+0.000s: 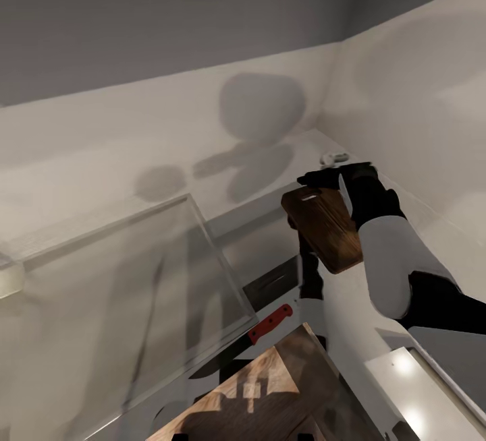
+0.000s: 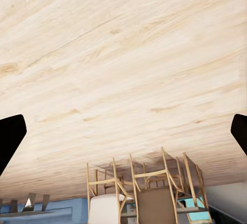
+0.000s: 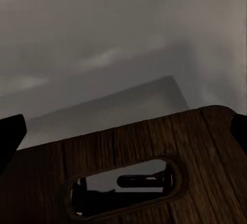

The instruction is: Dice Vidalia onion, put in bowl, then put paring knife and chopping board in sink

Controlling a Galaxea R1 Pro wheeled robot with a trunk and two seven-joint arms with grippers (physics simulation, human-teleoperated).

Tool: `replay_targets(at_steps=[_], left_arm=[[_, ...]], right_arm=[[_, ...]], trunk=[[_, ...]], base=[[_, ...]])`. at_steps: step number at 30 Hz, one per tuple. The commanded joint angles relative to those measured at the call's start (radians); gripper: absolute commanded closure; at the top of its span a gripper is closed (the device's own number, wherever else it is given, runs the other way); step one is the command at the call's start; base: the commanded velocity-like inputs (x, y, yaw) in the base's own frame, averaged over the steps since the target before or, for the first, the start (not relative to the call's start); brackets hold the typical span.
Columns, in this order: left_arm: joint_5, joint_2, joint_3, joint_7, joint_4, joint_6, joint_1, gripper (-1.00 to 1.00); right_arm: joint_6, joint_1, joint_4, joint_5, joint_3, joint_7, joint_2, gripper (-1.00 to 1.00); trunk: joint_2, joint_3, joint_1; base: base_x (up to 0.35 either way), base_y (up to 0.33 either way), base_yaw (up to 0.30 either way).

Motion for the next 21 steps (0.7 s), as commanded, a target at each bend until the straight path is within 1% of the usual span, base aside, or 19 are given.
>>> replay_targets(at_steps=[1,4,7,10,13,14,15,17,18,19,21], left_arm=[[0.008,0.001,-0.003,0.005,-0.004,0.007,0.001,-1.0],[0.008,0.0,-0.003,0.004,-0.004,0.007,0.0,-1.0],[0.008,0.0,-0.003,0.005,-0.004,0.007,0.001,-1.0],[0.008,0.0,-0.004,0.004,-0.004,0.007,0.0,-1.0],[0.008,0.0,-0.004,0.004,-0.004,0.007,0.001,-1.0],[0.008,0.0,-0.004,0.004,-0.004,0.007,0.001,-1.0],[0.008,0.0,-0.004,0.004,-0.004,0.007,0.001,-1.0],[0.008,0.0,-0.003,0.004,-0.004,0.007,0.0,-1.0],[0.008,0.0,-0.003,0.004,-0.004,0.007,0.0,-1.0],[0.008,0.0,-0.003,0.004,-0.004,0.007,0.001,-1.0],[0.008,0.0,-0.003,0.004,-0.004,0.007,0.001,-1.0]], right_arm=[[0.003,-0.001,-0.001,0.01,-0.007,0.013,-0.006,-1.0],[-0.001,-0.001,-0.003,0.01,-0.007,0.032,-0.026,-1.0],[-0.004,-0.001,-0.024,0.009,-0.007,0.095,-0.046,-1.0],[-0.004,-0.001,-0.064,0.01,-0.006,0.142,-0.062,-1.0],[-0.003,-0.001,-0.076,0.011,0.009,0.165,-0.073,-1.0],[-0.003,-0.001,-0.078,0.012,0.031,0.187,-0.087,-1.0],[-0.003,-0.001,-0.079,0.013,0.041,0.198,-0.091,-1.0],[-0.003,-0.001,-0.081,0.014,0.109,0.274,-0.124,-1.0],[-0.003,-0.001,-0.081,0.014,0.119,0.285,-0.13,-1.0],[-0.003,-0.001,-0.081,0.014,0.133,0.304,-0.142,-1.0],[-0.003,-0.001,-0.08,0.016,0.148,0.325,-0.158,-1.0]], trunk=[[-0.002,-0.001,0.001],[-0.002,-0.001,0.001],[-0.002,-0.001,0.001],[-0.002,-0.001,0.001],[-0.002,-0.001,0.001],[-0.002,-0.001,0.001],[-0.002,-0.001,0.001],[-0.002,-0.001,0.001],[-0.002,-0.001,0.001],[-0.002,-0.001,0.001],[-0.002,-0.001,0.001]], base=[[0.0,0.0,0.0],[0.0,0.0,0.0],[0.0,0.0,0.0],[0.0,0.0,0.0],[0.0,0.0,0.0],[0.0,0.0,0.0],[0.0,0.0,0.0],[0.0,0.0,0.0],[0.0,0.0,0.0],[0.0,0.0,0.0],[0.0,0.0,0.0]])
